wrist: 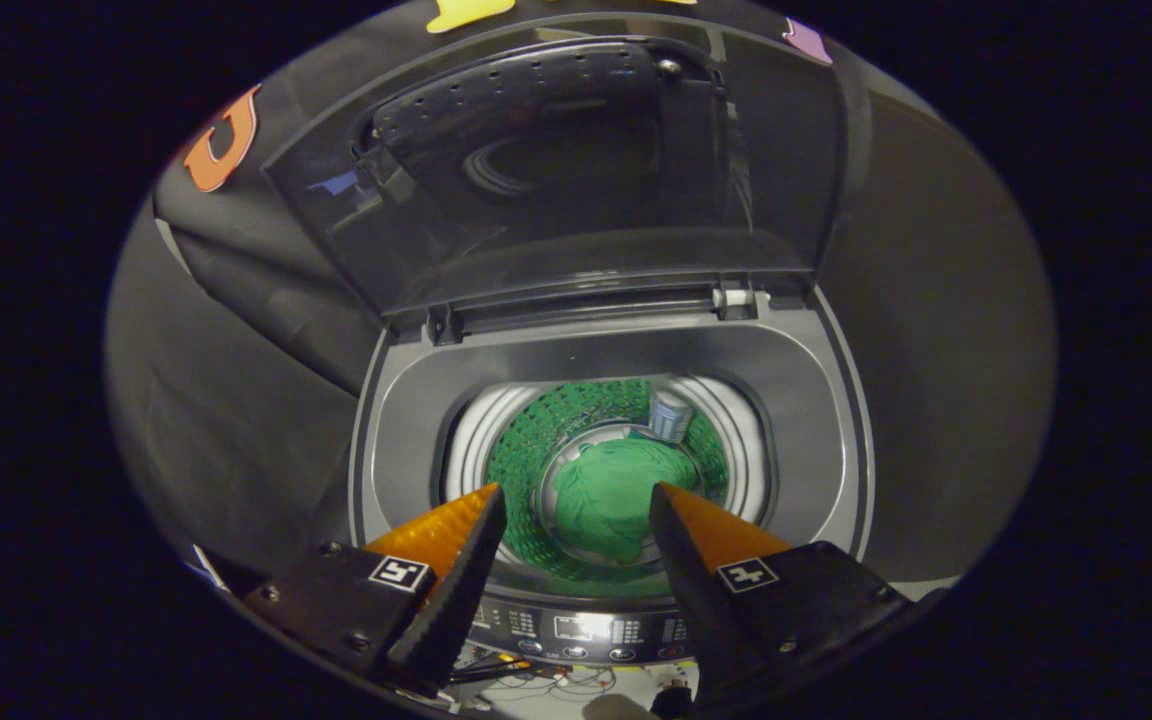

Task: Put the clothes into the washing machine and then close the washing machine lid.

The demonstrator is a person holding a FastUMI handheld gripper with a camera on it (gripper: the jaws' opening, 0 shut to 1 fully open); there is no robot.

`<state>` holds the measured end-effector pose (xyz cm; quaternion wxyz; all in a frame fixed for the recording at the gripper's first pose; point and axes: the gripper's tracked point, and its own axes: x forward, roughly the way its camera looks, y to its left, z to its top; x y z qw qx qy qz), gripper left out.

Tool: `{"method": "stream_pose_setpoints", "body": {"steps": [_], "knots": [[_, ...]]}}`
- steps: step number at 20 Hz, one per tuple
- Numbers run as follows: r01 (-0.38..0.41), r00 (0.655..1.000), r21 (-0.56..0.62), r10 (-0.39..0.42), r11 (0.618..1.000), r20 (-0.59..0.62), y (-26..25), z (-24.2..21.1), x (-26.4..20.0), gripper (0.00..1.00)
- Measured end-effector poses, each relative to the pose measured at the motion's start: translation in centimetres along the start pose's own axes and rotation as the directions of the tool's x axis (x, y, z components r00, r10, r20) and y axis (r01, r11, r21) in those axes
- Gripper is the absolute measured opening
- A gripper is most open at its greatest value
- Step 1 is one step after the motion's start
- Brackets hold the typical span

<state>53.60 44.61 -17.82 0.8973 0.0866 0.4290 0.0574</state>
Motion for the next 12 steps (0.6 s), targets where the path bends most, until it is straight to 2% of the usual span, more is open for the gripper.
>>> {"method": "stream_pose_setpoints", "body": {"steps": [12], "knots": [[0.015,0.997,-0.036,-0.012,0.999,0.071,-0.7,0.6,-2.5,0.9]]}}
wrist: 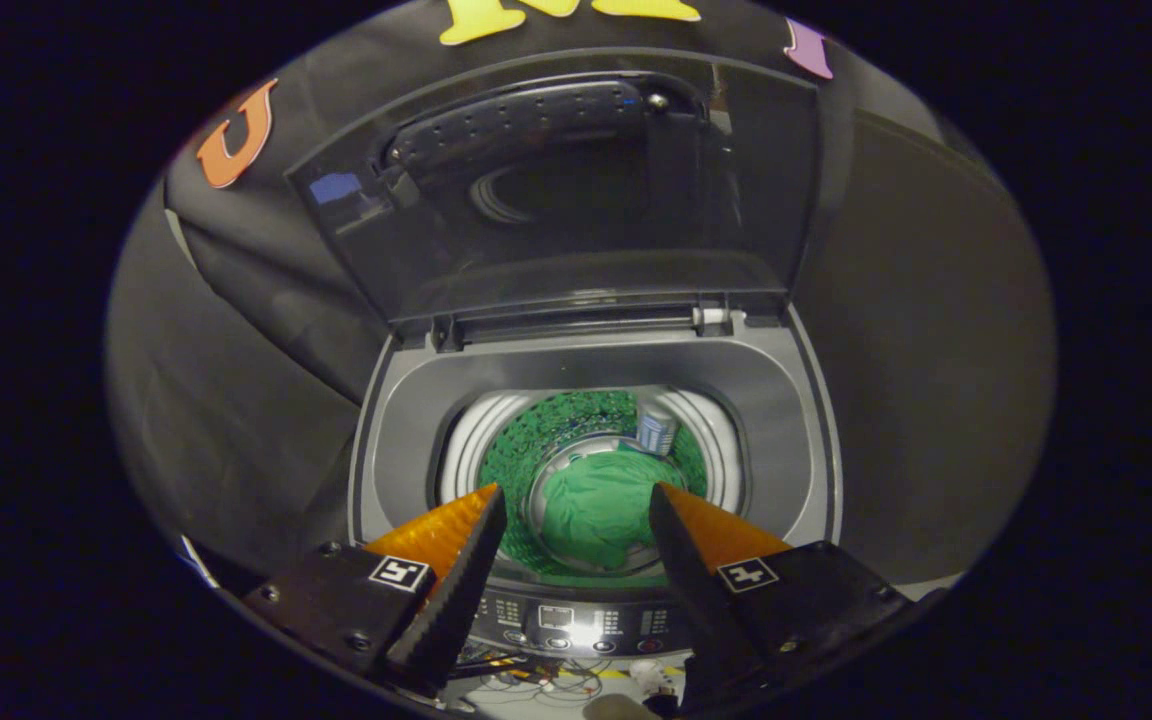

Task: Put the clothes into the washing machine and then close the washing machine lid.

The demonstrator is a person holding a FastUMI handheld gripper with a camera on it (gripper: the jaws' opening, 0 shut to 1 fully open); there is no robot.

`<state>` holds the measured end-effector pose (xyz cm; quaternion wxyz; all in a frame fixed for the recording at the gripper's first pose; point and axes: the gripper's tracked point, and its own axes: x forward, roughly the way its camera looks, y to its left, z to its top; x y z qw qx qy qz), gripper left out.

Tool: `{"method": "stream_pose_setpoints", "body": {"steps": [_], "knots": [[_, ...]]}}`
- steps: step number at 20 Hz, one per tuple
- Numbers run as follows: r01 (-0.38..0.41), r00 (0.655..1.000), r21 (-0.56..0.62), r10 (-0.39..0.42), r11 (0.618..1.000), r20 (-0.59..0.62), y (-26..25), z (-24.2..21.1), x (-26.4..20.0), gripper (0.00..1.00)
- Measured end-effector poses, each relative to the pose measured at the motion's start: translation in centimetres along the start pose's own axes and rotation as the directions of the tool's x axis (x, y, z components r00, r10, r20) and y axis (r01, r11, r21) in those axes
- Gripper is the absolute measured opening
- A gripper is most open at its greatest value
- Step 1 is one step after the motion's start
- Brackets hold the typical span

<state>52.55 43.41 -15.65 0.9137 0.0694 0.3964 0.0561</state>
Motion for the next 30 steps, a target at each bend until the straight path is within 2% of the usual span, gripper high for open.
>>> {"method": "stream_pose_setpoints", "body": {"steps": [6,12,18,22,24,30], "knots": [[-0.013,0.997,-0.011,0.014,1.0,0.074,0.5,2.1,-2.6,0.9],[0.007,0.976,-0.147,0.025,0.989,0.218,1.3,5.5,-6.7,0.9],[0.032,0.908,-0.258,0.08,0.966,0.412,2.9,10.6,-13.5,0.9],[0.036,0.853,-0.276,0.114,0.96,0.51,4.0,14.5,-17.9,0.91],[0.033,0.827,-0.281,0.132,0.959,0.546,4.7,15.9,-19.9,0.96],[0.002,0.782,-0.241,0.149,0.971,0.605,5.7,20.5,-23.4,0.97]]}}
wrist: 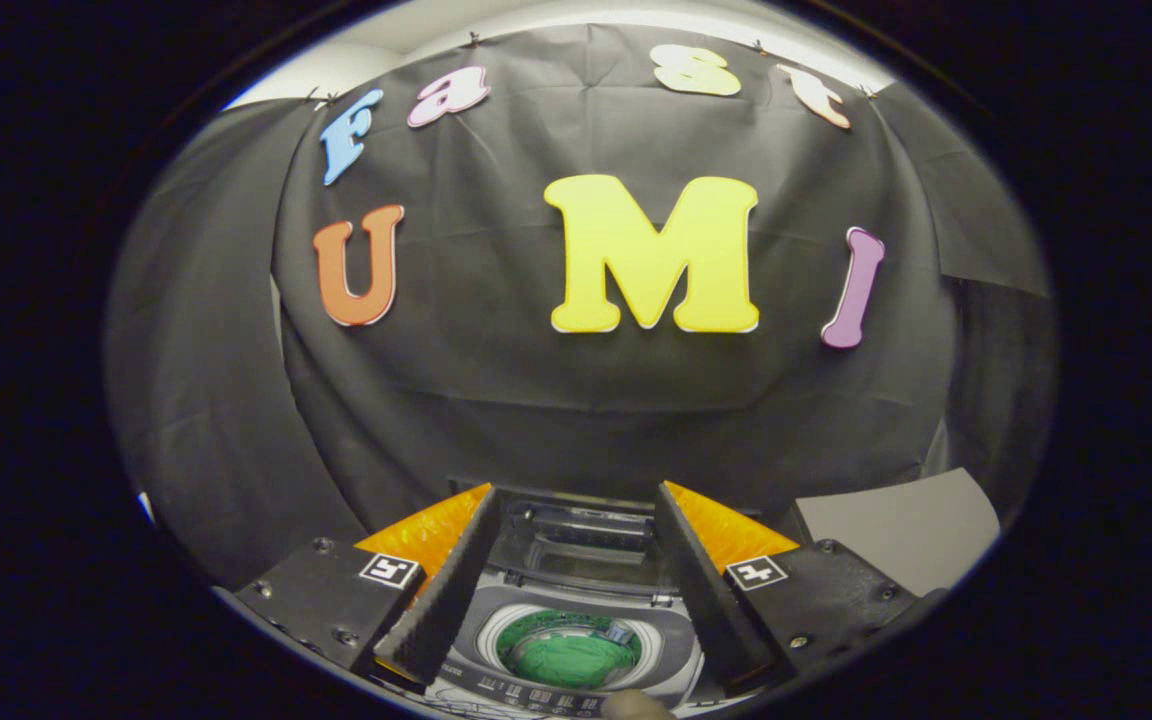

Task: Put the clothes into the washing machine and then close the washing machine lid.

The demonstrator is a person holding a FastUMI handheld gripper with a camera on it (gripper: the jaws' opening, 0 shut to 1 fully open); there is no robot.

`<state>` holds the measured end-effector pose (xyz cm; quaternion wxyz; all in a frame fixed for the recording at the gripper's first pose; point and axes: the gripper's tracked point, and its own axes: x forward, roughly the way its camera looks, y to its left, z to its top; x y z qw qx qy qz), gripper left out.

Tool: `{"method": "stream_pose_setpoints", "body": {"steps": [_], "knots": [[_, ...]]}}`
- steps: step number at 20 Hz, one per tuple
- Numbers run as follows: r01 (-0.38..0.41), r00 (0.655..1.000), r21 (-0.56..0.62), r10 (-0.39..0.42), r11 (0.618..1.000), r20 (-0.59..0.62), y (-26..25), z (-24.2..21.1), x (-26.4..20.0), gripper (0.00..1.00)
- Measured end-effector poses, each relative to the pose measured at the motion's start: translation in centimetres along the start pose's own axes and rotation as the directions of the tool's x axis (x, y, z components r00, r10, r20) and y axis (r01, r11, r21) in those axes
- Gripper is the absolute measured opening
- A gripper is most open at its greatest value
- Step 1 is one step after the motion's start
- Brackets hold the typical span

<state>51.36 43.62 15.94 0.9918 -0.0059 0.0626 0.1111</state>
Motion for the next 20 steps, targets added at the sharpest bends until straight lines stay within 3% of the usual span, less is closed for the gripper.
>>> {"method": "stream_pose_setpoints", "body": {"steps": [9,20], "knots": [[0.057,0.998,0.038,-0.057,0.998,0.006,-1.6,4.4,4.8,0.97],[0.109,0.978,0.123,-0.084,0.986,-0.193,-2.2,0.0,14.8,0.97]]}}
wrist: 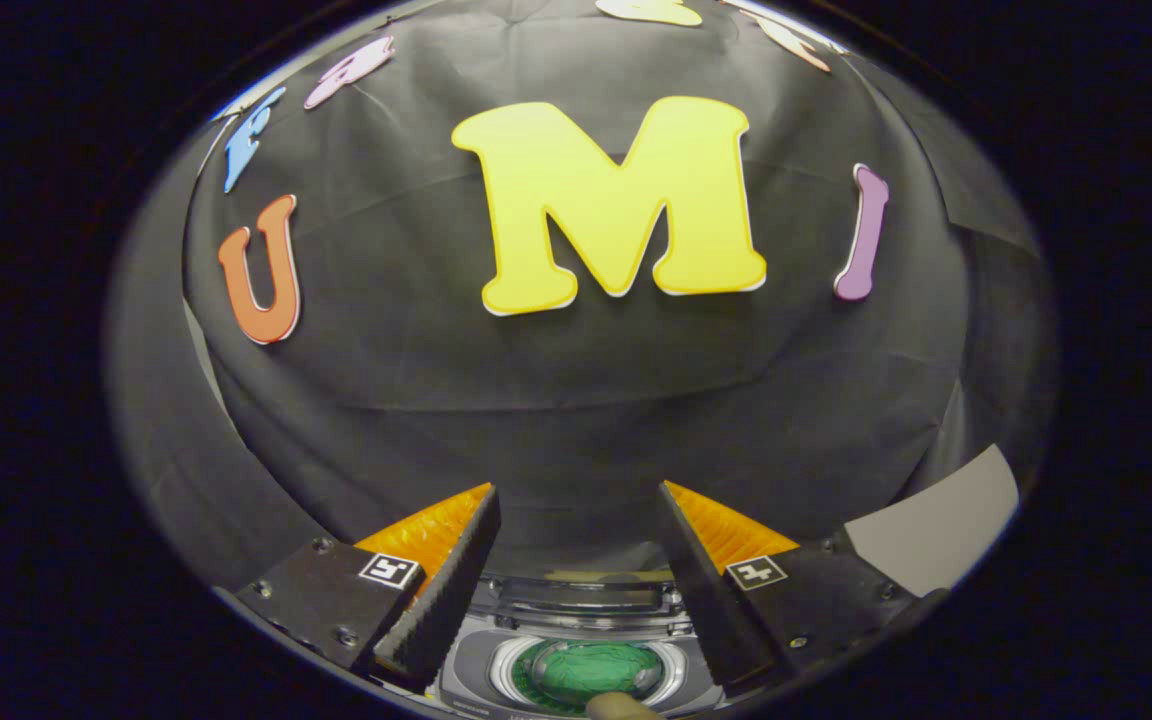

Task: Put the clothes into the washing machine and then close the washing machine lid.

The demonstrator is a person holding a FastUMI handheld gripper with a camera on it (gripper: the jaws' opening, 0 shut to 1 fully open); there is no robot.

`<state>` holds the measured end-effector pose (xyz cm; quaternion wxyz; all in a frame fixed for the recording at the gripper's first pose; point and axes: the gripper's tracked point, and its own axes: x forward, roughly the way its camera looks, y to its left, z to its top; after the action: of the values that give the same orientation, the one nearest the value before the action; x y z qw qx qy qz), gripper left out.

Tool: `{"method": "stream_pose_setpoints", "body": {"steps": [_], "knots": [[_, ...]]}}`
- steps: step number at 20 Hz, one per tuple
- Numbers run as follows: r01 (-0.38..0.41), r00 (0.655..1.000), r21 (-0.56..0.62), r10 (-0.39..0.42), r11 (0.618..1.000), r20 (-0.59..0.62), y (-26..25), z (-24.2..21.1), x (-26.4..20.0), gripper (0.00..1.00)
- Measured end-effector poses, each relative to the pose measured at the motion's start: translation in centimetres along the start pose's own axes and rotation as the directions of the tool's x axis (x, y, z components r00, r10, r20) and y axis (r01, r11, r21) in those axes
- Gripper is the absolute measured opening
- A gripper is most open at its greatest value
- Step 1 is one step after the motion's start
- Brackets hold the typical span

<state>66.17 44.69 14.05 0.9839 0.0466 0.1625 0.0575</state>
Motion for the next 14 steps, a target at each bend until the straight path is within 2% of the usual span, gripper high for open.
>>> {"method": "stream_pose_setpoints", "body": {"steps": [6,9,11,12,14], "knots": [[0.062,0.99,-0.008,-0.062,0.998,-0.13,-1.0,-3.2,4.8,0.97],[0.1,0.978,-0.019,-0.102,0.995,-0.181,-1.9,-5.2,6.0,0.97],[0.097,0.967,-0.018,-0.098,0.995,-0.237,-2.1,-7.1,6.1,0.97],[0.096,0.975,-0.018,-0.098,0.995,-0.201,-2.1,-6.2,6.1,0.97],[0.098,0.973,-0.02,-0.1,0.995,-0.209,-2.3,-6.7,5.9,0.99]]}}
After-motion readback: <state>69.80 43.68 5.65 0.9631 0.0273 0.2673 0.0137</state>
